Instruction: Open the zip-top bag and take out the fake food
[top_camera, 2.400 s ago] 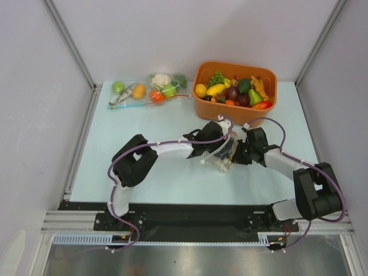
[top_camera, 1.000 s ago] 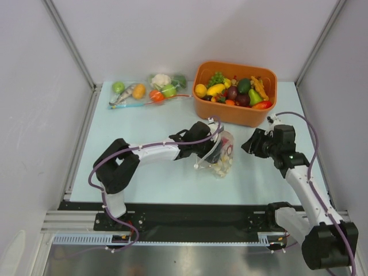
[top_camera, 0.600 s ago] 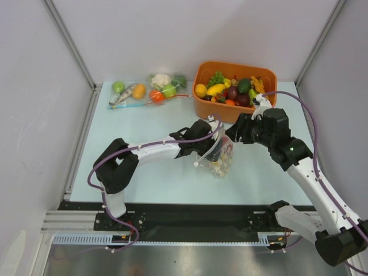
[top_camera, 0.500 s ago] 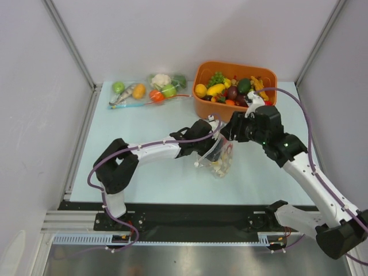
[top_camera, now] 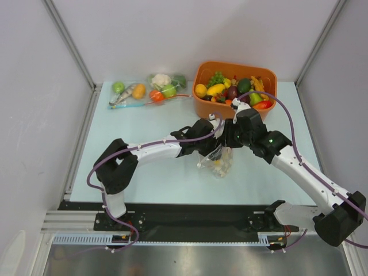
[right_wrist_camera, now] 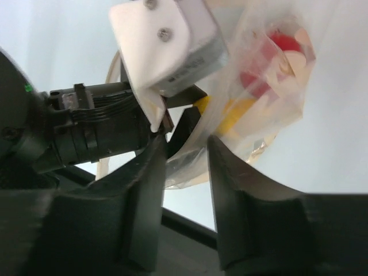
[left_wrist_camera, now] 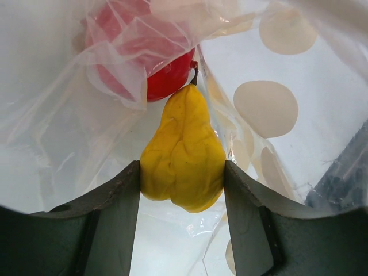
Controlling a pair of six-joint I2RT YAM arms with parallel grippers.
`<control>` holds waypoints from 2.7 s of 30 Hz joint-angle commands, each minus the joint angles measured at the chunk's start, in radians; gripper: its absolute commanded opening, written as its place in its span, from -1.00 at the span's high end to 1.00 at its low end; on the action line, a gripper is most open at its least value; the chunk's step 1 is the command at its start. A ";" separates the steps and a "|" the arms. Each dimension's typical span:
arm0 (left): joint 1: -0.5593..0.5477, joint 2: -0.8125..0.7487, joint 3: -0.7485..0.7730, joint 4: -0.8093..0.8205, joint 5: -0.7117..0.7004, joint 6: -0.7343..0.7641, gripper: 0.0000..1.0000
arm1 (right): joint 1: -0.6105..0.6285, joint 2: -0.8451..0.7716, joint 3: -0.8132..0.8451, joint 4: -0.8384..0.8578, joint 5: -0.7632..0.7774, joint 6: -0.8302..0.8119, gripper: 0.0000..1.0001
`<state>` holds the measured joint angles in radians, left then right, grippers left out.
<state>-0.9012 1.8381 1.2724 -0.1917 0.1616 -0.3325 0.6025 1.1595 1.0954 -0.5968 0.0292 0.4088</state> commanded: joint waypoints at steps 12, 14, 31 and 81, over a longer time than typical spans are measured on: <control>-0.002 -0.033 0.036 -0.018 -0.040 0.016 0.99 | -0.001 -0.030 0.024 -0.043 0.080 0.002 1.00; -0.001 -0.043 0.035 -0.022 -0.043 0.021 0.99 | -0.001 -0.035 0.014 -0.047 0.090 0.001 1.00; 0.021 -0.160 0.031 0.032 0.049 0.006 0.99 | -0.021 -0.041 -0.061 -0.023 0.054 0.009 1.00; 0.265 -0.357 0.360 -0.333 0.161 0.124 0.99 | -0.047 -0.044 -0.127 -0.006 0.052 0.018 1.00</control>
<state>-0.6647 1.4017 1.5513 -0.6415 0.3435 -0.1795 0.5556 1.1213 0.9630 -0.6296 0.0883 0.4183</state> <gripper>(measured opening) 0.590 0.064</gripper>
